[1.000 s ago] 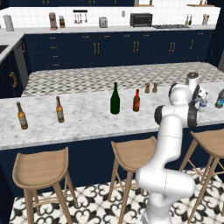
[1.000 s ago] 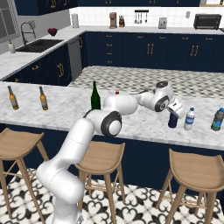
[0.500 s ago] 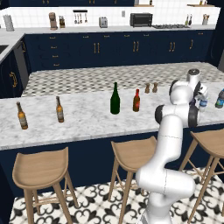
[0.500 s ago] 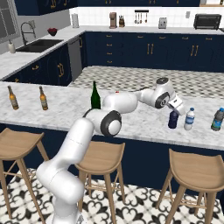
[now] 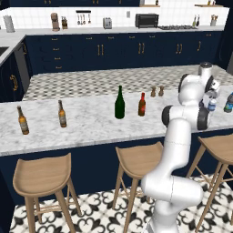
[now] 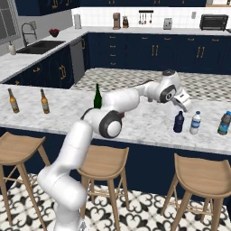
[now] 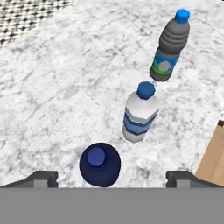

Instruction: Move the plastic bottles in the middle to the plastics group, and the glass bottles in the middle to the glass group.

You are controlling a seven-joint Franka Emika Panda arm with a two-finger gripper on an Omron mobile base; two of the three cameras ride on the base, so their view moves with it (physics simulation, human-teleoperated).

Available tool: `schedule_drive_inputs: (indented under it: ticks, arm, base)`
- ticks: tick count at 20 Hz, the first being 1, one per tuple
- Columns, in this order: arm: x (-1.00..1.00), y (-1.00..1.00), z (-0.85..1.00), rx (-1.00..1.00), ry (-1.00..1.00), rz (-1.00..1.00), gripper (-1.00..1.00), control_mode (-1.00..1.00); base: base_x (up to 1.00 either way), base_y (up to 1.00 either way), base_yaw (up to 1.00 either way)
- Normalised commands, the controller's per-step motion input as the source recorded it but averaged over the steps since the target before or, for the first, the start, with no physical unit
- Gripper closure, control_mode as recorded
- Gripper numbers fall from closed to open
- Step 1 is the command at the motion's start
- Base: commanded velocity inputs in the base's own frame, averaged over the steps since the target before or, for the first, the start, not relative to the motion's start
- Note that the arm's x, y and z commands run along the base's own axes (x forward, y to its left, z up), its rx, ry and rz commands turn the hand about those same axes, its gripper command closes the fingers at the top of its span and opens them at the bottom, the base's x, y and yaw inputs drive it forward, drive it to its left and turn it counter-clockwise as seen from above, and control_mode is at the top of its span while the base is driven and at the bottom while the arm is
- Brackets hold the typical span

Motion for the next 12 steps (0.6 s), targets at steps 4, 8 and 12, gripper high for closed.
schedule_drive_inputs:
  ticks: [4,8,12]
  arm:
    - [-0.5,0.31,0.11,0.0,-0.06,0.09,-1.0,-1.0]
    - [-0.33,0.55,0.05,0.0,-0.02,0.17,-1.0,-1.0]
    - [-0.07,1.0,0.0,-0.01,0.02,0.38,-1.0,-1.0]
  base:
    - [0.0,0.0,0.0]
    - [0.0,0.0,0.0]
    - [0.0,0.0,0.0]
